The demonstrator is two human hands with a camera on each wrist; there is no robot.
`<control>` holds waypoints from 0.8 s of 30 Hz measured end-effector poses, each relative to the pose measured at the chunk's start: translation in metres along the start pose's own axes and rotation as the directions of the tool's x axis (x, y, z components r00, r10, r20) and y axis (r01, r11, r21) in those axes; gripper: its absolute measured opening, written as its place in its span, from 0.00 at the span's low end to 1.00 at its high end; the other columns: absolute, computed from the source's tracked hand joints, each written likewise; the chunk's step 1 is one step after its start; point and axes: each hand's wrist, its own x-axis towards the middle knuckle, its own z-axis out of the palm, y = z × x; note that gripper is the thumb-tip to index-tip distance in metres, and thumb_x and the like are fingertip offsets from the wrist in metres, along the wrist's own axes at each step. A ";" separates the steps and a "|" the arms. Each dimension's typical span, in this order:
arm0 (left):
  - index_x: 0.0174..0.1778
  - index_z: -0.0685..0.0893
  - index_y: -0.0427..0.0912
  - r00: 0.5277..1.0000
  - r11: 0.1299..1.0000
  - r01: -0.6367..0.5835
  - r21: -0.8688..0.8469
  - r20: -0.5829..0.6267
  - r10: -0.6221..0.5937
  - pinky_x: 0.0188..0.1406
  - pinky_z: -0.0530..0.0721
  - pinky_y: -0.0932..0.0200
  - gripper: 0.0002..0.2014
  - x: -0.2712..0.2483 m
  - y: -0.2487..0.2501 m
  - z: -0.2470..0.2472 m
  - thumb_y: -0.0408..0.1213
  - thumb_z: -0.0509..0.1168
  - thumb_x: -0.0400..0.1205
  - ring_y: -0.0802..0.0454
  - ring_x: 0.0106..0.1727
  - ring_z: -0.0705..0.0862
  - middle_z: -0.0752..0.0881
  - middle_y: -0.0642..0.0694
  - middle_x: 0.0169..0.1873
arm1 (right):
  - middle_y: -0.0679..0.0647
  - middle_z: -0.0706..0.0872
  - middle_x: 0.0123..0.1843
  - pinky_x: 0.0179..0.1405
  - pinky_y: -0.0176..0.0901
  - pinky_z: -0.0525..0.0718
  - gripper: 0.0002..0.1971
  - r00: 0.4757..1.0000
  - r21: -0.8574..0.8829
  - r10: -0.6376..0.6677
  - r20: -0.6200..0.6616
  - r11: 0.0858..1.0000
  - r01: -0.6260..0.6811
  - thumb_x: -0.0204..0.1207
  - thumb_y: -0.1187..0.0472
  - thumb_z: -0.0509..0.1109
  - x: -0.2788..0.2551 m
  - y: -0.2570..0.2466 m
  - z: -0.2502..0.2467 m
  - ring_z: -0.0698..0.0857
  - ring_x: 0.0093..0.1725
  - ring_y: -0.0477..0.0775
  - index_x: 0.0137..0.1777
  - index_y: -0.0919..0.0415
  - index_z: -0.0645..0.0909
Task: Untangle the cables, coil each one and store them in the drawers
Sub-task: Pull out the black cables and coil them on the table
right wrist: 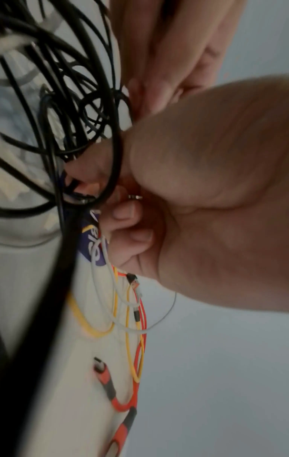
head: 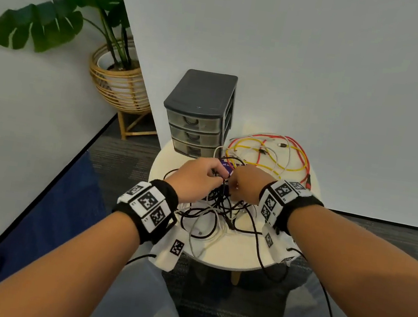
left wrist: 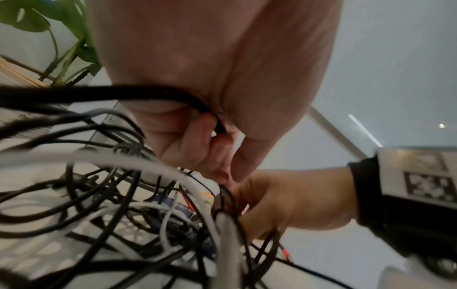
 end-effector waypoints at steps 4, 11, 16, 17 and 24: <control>0.59 0.87 0.52 0.999 0.998 -0.033 0.058 -0.026 0.034 0.41 0.79 0.57 0.08 0.011 -0.004 0.016 0.39 0.68 0.85 0.51 0.44 0.84 0.85 0.51 0.37 | 0.50 0.82 0.39 0.38 0.42 0.74 0.10 0.996 0.129 -0.071 -0.045 0.989 0.076 0.79 0.58 0.72 -0.003 0.015 0.000 0.82 0.44 0.56 0.36 0.49 0.80; 0.49 0.88 0.50 0.986 0.993 -0.098 0.058 -0.128 0.105 0.47 0.82 0.50 0.05 0.015 -0.003 0.019 0.46 0.70 0.84 0.50 0.44 0.82 0.87 0.49 0.41 | 0.44 0.80 0.33 0.42 0.44 0.76 0.11 0.955 0.417 -0.157 -0.252 0.873 0.253 0.79 0.59 0.75 -0.033 0.039 -0.037 0.78 0.36 0.47 0.36 0.46 0.81; 0.50 0.91 0.45 0.989 0.991 -0.097 0.093 -0.099 0.106 0.53 0.84 0.47 0.11 0.013 -0.002 0.019 0.47 0.68 0.86 0.48 0.48 0.85 0.89 0.46 0.45 | 0.40 0.82 0.36 0.41 0.41 0.74 0.08 0.895 0.547 -0.104 -0.433 0.759 0.353 0.81 0.59 0.74 -0.043 0.041 -0.053 0.79 0.35 0.38 0.41 0.49 0.83; 0.50 0.92 0.44 0.990 0.991 -0.092 0.096 -0.100 0.102 0.53 0.84 0.47 0.12 0.013 -0.002 0.018 0.48 0.68 0.86 0.48 0.49 0.85 0.89 0.46 0.45 | 0.40 0.81 0.36 0.39 0.40 0.73 0.08 0.885 0.595 -0.085 -0.457 0.711 0.375 0.82 0.60 0.73 -0.045 0.039 -0.054 0.78 0.33 0.37 0.41 0.50 0.83; 0.45 0.87 0.41 0.991 0.983 -0.103 0.153 -0.072 0.115 0.51 0.80 0.48 0.15 0.010 0.002 0.011 0.47 0.64 0.89 0.45 0.49 0.83 0.87 0.43 0.45 | 0.49 0.73 0.36 0.30 0.41 0.71 0.12 0.862 0.854 0.126 -0.491 0.266 0.448 0.87 0.65 0.66 -0.046 0.033 -0.056 0.69 0.31 0.47 0.41 0.54 0.79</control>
